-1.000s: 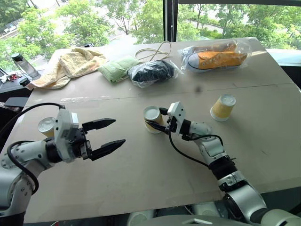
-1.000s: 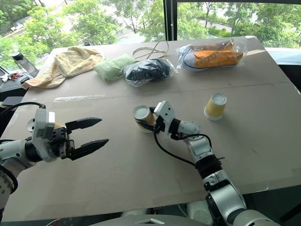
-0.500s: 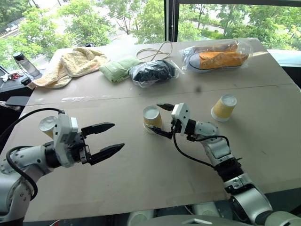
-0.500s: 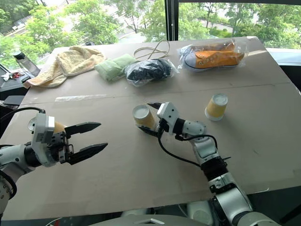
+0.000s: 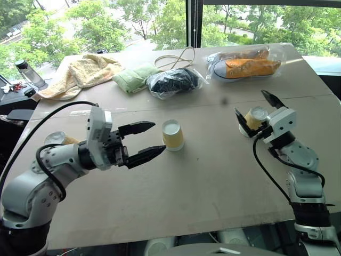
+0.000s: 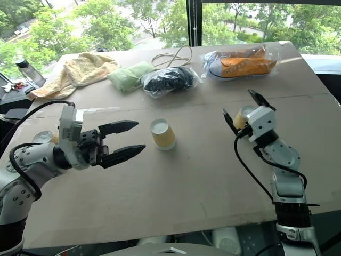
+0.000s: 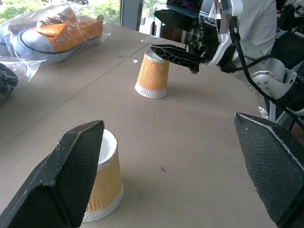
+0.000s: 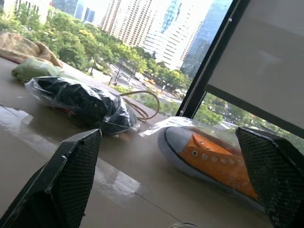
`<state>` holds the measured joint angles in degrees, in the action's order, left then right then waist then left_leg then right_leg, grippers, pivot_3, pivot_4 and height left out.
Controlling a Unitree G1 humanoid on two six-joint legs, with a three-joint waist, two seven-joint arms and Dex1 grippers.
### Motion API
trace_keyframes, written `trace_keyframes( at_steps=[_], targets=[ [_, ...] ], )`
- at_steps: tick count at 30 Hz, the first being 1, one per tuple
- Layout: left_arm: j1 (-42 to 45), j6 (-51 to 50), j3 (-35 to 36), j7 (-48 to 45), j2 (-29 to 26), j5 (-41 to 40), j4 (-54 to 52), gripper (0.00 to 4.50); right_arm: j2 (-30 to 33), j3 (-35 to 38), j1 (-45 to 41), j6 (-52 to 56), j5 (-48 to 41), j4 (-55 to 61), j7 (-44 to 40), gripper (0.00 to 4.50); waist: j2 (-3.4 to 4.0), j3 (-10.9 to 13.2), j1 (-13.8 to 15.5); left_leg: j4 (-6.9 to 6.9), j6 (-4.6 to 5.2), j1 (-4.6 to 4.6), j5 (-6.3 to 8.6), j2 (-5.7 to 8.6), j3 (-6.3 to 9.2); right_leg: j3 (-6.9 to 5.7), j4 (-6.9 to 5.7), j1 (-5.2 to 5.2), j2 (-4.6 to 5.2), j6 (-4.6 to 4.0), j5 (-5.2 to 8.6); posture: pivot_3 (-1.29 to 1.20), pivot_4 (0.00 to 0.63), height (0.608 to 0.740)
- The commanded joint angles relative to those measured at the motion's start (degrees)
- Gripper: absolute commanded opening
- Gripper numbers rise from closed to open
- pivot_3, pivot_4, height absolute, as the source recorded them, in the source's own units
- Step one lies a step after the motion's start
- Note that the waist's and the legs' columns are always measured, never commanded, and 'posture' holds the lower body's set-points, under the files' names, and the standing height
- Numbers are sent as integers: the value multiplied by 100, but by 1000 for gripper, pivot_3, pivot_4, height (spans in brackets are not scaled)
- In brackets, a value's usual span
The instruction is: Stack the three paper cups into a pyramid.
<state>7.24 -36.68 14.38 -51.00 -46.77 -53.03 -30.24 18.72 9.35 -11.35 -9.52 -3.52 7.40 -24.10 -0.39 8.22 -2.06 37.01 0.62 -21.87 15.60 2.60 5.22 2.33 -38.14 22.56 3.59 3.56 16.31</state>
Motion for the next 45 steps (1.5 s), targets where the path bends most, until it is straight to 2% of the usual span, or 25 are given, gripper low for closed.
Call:
trace_keyframes(
  at_steps=[1,9,13,26,40,42,45],
  targets=[
    [431,-204,-271,149,25,-102,-140,4500,-143,339,81,419,-219,-40,503,4482,0,0,-4,2,0,0,0,0,-1,0,-2,-1,-1,0,0,0,150,740],
    [492,-253,-315,109,-12,36,-86,4500,-345,306,114,1228,-735,-27,518,4482,2,1,-26,6,1,4,0,-14,-19,15,-6,3,-16,0,0,0,150,740],
    [534,101,-354,12,75,306,-108,4500,-358,344,58,1391,-905,-128,521,4482,2,1,-21,17,4,7,2,-11,-19,15,-6,-7,-20,0,0,0,150,740],
    [604,553,-363,-109,271,629,-93,4500,-343,89,150,1335,-1172,17,178,4482,2,1,-18,17,4,5,1,-16,-18,15,-6,-6,-38,0,0,0,150,740],
    [738,627,-458,-199,389,711,-63,4500,-318,93,-166,1183,-966,-634,370,4482,2,1,-20,18,2,5,1,-17,-19,16,-6,-6,-41,0,0,0,150,740],
    [736,640,-456,-214,380,720,-55,4500,-314,82,-196,1143,-972,-673,337,3985,2,1,-19,18,2,5,1,-17,-19,15,-6,-6,-41,0,0,0,150,740],
    [717,649,-444,-224,378,728,-61,4500,-348,62,-215,1141,-1020,-691,278,2773,2,1,-20,18,2,5,1,-17,-19,16,-6,-6,-42,0,0,0,150,740]
  ],
)
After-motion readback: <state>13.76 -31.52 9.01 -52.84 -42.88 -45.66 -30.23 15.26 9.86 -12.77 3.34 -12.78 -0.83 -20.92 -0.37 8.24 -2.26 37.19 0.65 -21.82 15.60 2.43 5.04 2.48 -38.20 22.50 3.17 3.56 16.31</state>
